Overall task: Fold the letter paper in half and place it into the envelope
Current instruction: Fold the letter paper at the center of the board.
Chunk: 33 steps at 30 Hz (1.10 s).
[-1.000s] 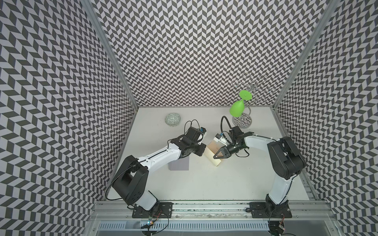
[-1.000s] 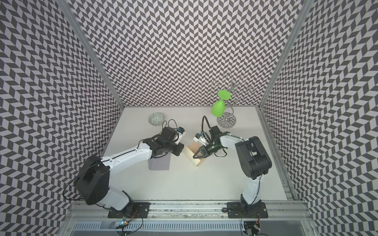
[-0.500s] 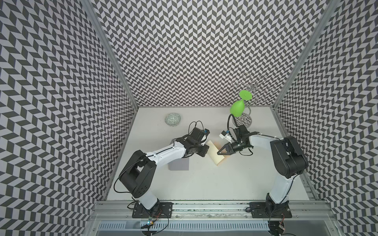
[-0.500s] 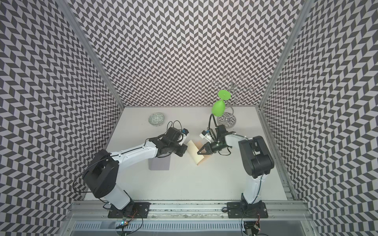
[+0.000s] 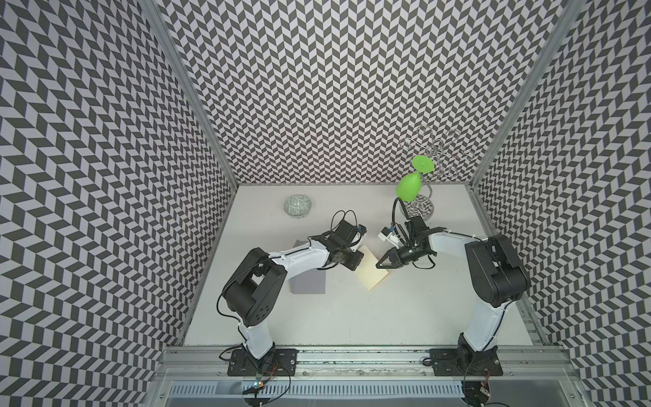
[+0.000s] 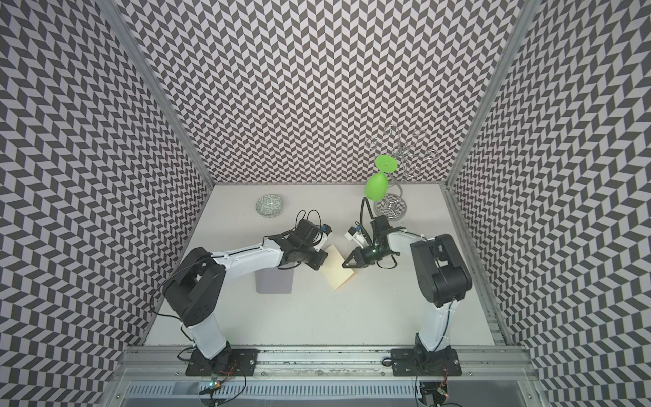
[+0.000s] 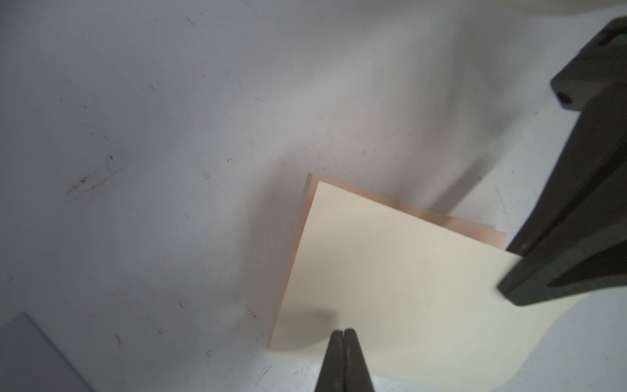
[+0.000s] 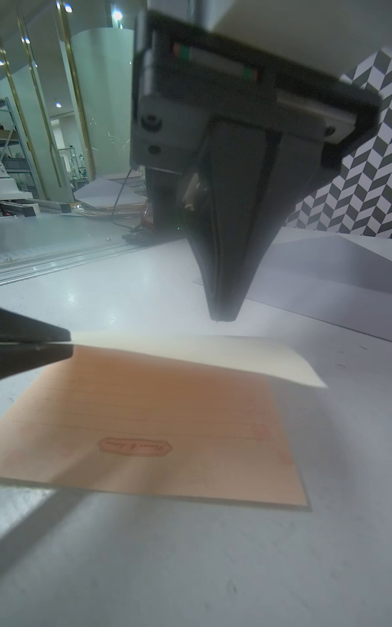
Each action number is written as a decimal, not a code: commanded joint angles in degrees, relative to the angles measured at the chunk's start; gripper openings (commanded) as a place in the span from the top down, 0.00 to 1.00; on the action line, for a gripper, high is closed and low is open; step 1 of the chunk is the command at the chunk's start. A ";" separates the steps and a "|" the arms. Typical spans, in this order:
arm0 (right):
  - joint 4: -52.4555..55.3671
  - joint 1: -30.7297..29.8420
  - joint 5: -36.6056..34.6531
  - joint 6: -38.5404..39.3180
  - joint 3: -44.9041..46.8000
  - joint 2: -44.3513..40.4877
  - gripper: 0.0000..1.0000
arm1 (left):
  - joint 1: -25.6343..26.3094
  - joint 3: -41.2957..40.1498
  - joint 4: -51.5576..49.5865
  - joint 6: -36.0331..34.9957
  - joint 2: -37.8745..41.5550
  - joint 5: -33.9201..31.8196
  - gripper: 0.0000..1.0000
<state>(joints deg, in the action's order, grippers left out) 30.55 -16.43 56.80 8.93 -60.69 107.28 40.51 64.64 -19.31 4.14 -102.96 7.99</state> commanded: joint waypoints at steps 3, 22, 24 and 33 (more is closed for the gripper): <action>1.05 0.10 -2.70 1.53 -1.54 0.97 1.00 | 0.27 1.56 -2.15 -2.11 -1.55 -0.62 1.00; 1.92 -0.39 -5.18 2.75 -2.11 1.52 1.00 | 0.27 0.46 -4.68 -4.74 -3.64 -3.12 1.00; 2.09 -0.56 -5.29 2.91 -2.32 1.69 1.00 | 0.27 0.50 -4.60 -5.26 -4.23 -3.54 1.00; 2.85 -1.23 -9.57 2.26 -3.34 2.33 0.76 | 0.77 0.38 -5.16 -5.61 -7.15 -3.69 1.00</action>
<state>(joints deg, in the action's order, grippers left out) 33.10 -17.10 50.15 10.57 -62.37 108.75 40.53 65.06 -22.74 -0.60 -107.18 5.15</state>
